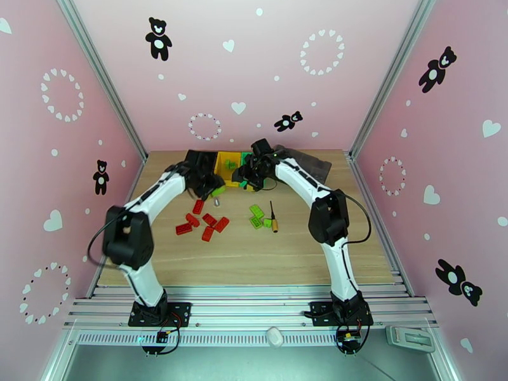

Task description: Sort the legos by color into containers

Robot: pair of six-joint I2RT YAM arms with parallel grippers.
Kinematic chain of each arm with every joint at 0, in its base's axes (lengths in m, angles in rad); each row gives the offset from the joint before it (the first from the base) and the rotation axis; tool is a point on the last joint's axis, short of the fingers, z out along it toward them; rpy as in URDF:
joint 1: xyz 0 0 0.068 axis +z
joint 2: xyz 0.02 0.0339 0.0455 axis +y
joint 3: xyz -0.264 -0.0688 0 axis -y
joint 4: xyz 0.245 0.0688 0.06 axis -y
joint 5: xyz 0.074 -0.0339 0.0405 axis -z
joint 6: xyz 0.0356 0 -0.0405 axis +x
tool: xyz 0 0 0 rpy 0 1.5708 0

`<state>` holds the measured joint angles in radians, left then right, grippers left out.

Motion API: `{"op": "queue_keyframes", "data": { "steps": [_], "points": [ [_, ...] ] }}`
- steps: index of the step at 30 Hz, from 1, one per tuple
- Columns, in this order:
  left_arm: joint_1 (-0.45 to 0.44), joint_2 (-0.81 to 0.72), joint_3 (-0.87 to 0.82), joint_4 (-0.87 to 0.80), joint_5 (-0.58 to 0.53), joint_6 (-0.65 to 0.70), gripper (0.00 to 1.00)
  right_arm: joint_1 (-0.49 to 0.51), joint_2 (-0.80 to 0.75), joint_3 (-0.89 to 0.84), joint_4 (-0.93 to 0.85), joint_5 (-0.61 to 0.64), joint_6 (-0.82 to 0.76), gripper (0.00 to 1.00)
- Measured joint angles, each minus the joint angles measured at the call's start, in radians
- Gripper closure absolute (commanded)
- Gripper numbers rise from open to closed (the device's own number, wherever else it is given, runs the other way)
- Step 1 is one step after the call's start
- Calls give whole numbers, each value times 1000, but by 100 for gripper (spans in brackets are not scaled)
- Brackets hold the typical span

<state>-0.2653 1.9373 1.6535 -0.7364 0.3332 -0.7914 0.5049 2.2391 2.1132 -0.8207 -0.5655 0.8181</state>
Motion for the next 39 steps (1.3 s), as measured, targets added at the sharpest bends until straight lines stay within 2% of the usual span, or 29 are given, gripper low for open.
{"op": "queue_keyframes", "data": {
  "steps": [6,10,13,15,20,25,33,39],
  "points": [
    [0,269,413,-76,-23,-27,47,-28,-10,-3,-27,43,-27,34],
    [2,444,691,-146,-32,-42,32,-23,-56,-44,-45,80,-52,34],
    [5,523,806,-185,-34,-52,24,-21,-92,-64,-77,116,-82,34],
    [7,535,818,-201,-33,-53,22,-21,-109,-69,-101,140,-106,34],
    [7,518,795,-222,-34,-37,19,-21,-139,-93,-156,201,-168,34],
    [3,414,645,-223,-53,-6,19,-19,-140,-122,-199,235,-216,35],
    [0,93,320,-204,-124,28,18,6,-132,-124,-240,268,-269,40],
    [-12,-154,1,-156,-172,31,18,39,-73,-114,-268,309,-299,43]
  ]
}}
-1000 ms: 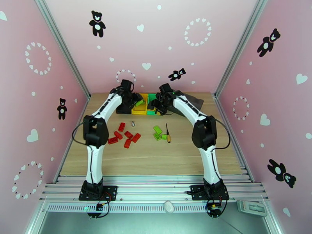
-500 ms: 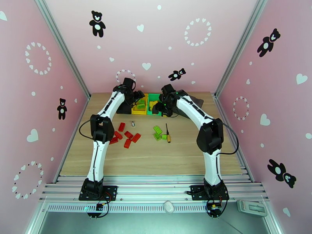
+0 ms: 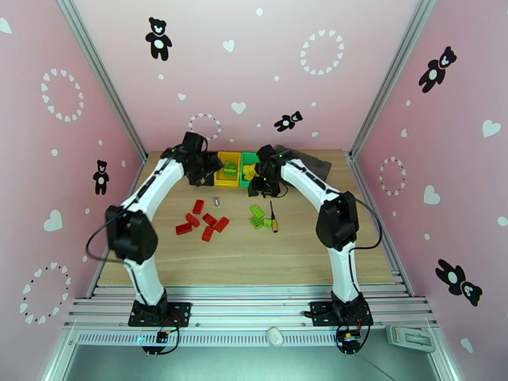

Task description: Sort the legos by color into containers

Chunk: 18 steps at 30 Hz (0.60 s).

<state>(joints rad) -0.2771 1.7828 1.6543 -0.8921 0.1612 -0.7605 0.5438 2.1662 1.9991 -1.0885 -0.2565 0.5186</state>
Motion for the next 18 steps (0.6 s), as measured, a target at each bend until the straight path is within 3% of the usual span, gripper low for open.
{"op": "queue_keyframes", "data": {
  "steps": [8,18],
  "points": [
    [-69,-210,-394,43,-35,-48,18,44,121,62,-30,56,-33,39],
    [-173,-252,-506,72,-43,-125,18,51,192,91,-30,107,-33,40]
  ]
}}
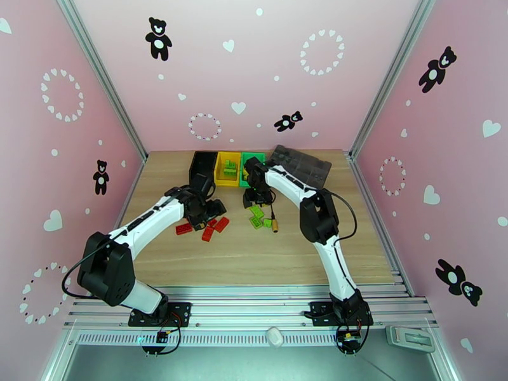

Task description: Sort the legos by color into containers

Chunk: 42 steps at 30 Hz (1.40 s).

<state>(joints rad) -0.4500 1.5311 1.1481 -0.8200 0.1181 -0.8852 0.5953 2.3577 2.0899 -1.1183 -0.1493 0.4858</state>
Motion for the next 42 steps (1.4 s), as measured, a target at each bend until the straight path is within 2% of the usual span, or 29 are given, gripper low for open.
{"op": "queue_keyframes", "data": {
  "steps": [10,28,33,42],
  "points": [
    [-3,0,1,-6,-8,-7,18,7,57,6,10,52,-7,45],
    [-3,0,1,-5,-6,-11,15,11,44,-43,62,63,33,62],
    [27,0,1,21,17,-18,15,16,28,-47,86,11,67,65],
    [167,70,73,118,150,-40,15,12,-12,-47,249,-179,198,66]
  ]
}}
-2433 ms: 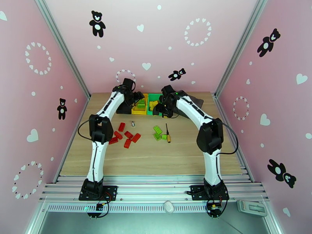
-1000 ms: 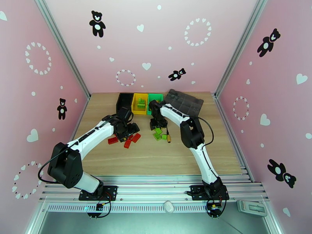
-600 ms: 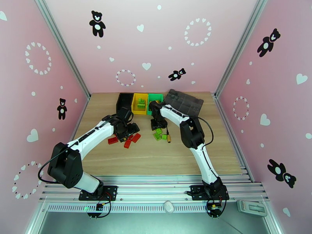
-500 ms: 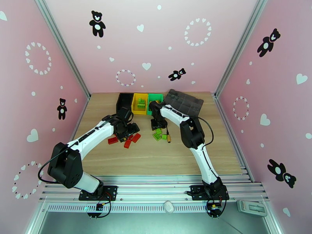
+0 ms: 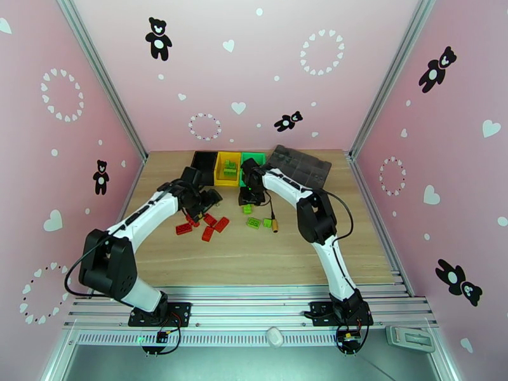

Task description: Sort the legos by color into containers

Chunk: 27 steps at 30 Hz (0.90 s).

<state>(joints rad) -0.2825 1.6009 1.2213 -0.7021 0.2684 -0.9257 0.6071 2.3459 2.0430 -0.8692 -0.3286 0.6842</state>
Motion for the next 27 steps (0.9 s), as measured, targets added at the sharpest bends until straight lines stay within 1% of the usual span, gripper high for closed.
{"op": "queue_keyframes", "data": {
  "steps": [4,8,12,14,15,17,18,20,23,27],
  "points": [
    [32,61,64,51,59,-23,15,-9,1,12,91,-79,90,66],
    [64,100,113,104,109,-68,15,-26,20,93,182,-138,186,66],
    [95,128,154,138,132,-102,15,-46,64,179,298,-172,294,63],
    [105,132,166,145,138,-113,15,-55,95,211,355,-179,354,59],
    [108,132,171,146,141,-117,15,-61,116,232,384,-180,386,54],
    [109,132,173,153,146,-124,15,-69,163,280,440,-183,449,40],
    [109,132,173,155,150,-127,15,-73,197,320,460,-185,481,35],
    [109,132,173,158,157,-132,15,-79,274,421,495,-186,531,30],
    [109,132,170,159,164,-131,15,-87,377,565,531,-186,585,29],
    [110,131,169,149,165,-120,15,-89,393,592,538,-192,597,30]
  ]
}}
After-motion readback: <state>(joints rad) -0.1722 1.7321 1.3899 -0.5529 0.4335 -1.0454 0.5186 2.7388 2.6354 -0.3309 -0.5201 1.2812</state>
